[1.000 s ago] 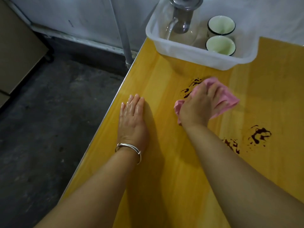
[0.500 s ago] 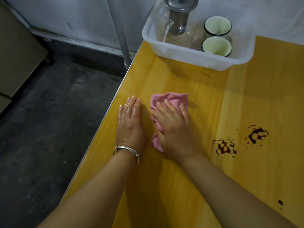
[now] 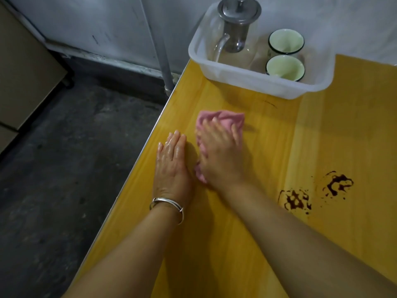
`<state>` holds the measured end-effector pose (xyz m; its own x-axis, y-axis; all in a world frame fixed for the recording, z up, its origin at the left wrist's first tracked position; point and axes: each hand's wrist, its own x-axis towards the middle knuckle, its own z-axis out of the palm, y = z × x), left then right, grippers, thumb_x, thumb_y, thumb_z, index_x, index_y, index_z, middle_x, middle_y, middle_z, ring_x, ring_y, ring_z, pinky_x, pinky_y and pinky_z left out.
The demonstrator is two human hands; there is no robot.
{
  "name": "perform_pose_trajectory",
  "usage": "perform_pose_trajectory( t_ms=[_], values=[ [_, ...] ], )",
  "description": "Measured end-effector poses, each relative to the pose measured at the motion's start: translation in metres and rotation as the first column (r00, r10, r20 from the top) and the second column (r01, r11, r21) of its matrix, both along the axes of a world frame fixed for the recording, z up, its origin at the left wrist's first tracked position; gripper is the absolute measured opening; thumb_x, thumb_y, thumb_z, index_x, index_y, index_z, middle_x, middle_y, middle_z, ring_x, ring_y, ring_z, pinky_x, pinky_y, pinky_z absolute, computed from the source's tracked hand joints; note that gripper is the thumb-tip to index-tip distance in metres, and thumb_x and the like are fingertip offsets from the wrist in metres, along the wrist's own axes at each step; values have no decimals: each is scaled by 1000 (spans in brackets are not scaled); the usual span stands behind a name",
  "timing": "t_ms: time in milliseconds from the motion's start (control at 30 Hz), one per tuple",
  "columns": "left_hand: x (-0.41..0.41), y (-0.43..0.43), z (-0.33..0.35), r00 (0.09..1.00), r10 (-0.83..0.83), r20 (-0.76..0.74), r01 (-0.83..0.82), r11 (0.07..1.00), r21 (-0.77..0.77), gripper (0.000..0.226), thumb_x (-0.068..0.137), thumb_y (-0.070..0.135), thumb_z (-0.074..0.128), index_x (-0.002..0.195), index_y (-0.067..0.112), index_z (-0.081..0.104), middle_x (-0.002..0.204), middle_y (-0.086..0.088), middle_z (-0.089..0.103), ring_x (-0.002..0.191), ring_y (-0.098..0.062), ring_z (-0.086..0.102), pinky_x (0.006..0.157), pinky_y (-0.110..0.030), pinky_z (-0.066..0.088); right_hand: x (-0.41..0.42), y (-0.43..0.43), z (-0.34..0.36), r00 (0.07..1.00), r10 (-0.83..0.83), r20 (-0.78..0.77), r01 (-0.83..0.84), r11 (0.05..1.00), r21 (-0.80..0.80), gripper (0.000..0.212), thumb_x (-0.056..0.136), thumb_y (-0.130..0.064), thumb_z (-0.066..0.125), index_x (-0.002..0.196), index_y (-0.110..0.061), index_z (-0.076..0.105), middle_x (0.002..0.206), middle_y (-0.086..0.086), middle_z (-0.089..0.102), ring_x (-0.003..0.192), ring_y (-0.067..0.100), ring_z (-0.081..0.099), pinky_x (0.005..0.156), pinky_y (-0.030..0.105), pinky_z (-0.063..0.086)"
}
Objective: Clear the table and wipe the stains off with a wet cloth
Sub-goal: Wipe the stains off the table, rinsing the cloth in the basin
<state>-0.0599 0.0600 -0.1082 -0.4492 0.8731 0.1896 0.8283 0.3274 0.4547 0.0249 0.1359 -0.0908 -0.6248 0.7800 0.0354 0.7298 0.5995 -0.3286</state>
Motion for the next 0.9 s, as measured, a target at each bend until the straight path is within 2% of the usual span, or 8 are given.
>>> perform_pose_trajectory(
  t_ms=[100, 233, 367, 467, 567, 700, 767, 900],
  values=[
    [2, 0, 1, 1000, -1, -18, 1, 1000, -21, 62, 80, 22, 20, 129, -4, 45, 137, -21, 45, 131, -35, 37, 111, -45, 12, 29, -15, -4, 999, 37, -20, -36, 999, 34, 53, 78, -27, 34, 121, -13, 62, 130, 7, 59, 125, 26, 52, 106, 53, 35],
    [3, 0, -1, 997, 22, -70, -22, 1000, -2, 59, 78, 6, 18, 129, -2, 46, 135, -21, 47, 130, -33, 39, 106, -50, 16, 54, 20, 0, 923, -375, -85, 374, 927, -23, 53, 94, -23, 32, 145, -12, 29, 154, 5, 25, 144, 22, 16, 117, 41, 5],
    [3, 0, -2, 997, 31, -72, -30, 999, 18, 59, 77, 5, 19, 129, -1, 47, 135, -20, 48, 130, -29, 35, 106, -51, 17, 26, 74, 8, 759, -649, -49, 636, 756, -157, 57, 93, -22, 47, 145, -11, 26, 157, 6, 17, 145, 22, 9, 117, 46, 5],
    [1, 0, -3, 997, 17, -80, -18, 1000, -12, 59, 76, 6, 20, 127, -1, 49, 133, -19, 50, 128, -31, 40, 104, -53, 17, 11, 82, 5, 801, -599, -13, 595, 798, -100, 47, 90, -21, 47, 136, -12, 40, 150, 8, 31, 140, 24, 20, 114, 48, 11],
    [0, 1, -3, 996, 9, -92, -11, 1000, -22, 56, 79, 6, 22, 125, -2, 51, 132, -20, 52, 126, -36, 44, 103, -56, 16, 3, 56, 5, 960, -278, -8, 278, 960, -44, 49, 85, -18, 50, 134, -17, 43, 144, 3, 39, 135, 22, 29, 113, 43, 17],
    [0, 0, -2, 997, 3, -81, -6, 1000, -28, 55, 79, 7, 21, 125, -3, 50, 132, -21, 51, 126, -36, 44, 103, -56, 16, 13, 17, 4, 996, -18, -87, 16, 1000, -22, 56, 80, -26, 43, 136, -19, 47, 147, 1, 41, 138, 20, 31, 110, 40, 19],
    [0, 0, -2, 997, 3, -78, -5, 1000, -29, 56, 78, 6, 21, 126, -2, 50, 132, -21, 51, 126, -35, 44, 104, -54, 18, 34, 18, 1, 993, -53, -106, 54, 999, 5, 57, 81, -26, 39, 136, -16, 47, 145, 3, 43, 137, 20, 33, 111, 39, 19],
    [2, 2, 3, 998, 4, -57, -5, 1000, -14, 59, 75, 5, 19, 123, -4, 51, 129, -23, 53, 123, -38, 46, 100, -57, 16, 44, 57, -5, 909, -399, -119, 397, 917, -43, 52, 88, -20, 45, 139, -14, 40, 147, 5, 39, 141, 22, 25, 117, 42, 14]
  ],
)
